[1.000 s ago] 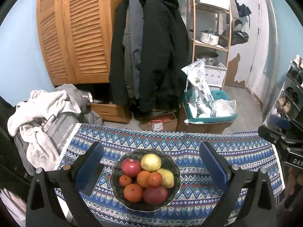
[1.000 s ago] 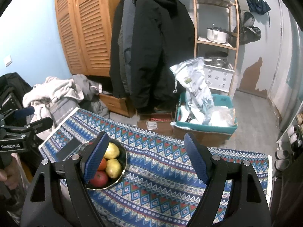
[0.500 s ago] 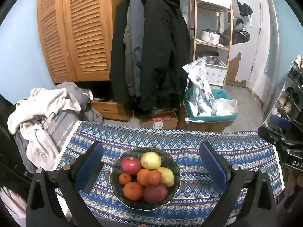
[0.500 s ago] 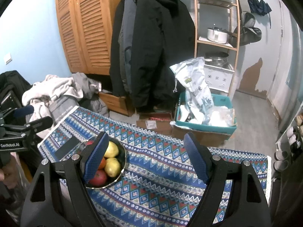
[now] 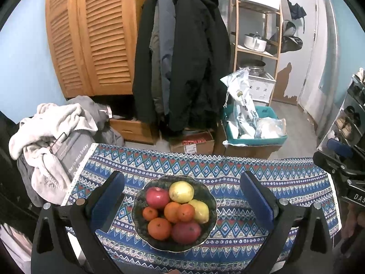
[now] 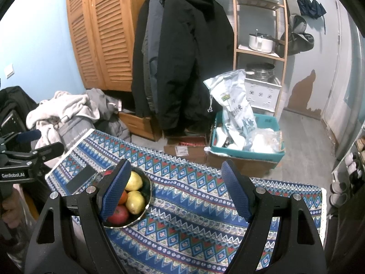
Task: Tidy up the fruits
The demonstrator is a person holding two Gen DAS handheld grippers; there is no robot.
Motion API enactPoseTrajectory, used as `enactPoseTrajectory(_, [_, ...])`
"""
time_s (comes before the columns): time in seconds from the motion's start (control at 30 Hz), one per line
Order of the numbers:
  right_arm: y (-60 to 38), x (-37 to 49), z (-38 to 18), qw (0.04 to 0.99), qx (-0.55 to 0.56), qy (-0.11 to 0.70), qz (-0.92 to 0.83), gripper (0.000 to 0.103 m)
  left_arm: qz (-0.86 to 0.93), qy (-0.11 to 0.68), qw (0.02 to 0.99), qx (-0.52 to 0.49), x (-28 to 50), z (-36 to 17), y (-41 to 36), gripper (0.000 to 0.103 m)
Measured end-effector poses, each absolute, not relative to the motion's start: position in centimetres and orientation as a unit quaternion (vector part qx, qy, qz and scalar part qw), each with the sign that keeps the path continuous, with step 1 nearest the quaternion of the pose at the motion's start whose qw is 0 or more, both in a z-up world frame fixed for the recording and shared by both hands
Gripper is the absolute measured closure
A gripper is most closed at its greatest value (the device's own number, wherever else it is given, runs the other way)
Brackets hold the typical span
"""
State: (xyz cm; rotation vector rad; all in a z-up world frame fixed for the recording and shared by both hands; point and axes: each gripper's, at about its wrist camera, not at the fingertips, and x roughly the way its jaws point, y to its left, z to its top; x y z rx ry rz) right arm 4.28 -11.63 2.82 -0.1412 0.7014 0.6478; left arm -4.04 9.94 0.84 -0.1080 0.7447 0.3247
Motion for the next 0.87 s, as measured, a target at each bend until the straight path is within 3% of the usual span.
enactPoseTrajectory(0.87, [-11.77,4.30,2.82,0.885,-0.069,0.338,0.312,0.022,0.153,0.362,0.918,-0.050,-4.02,0.95,9.62,0.001])
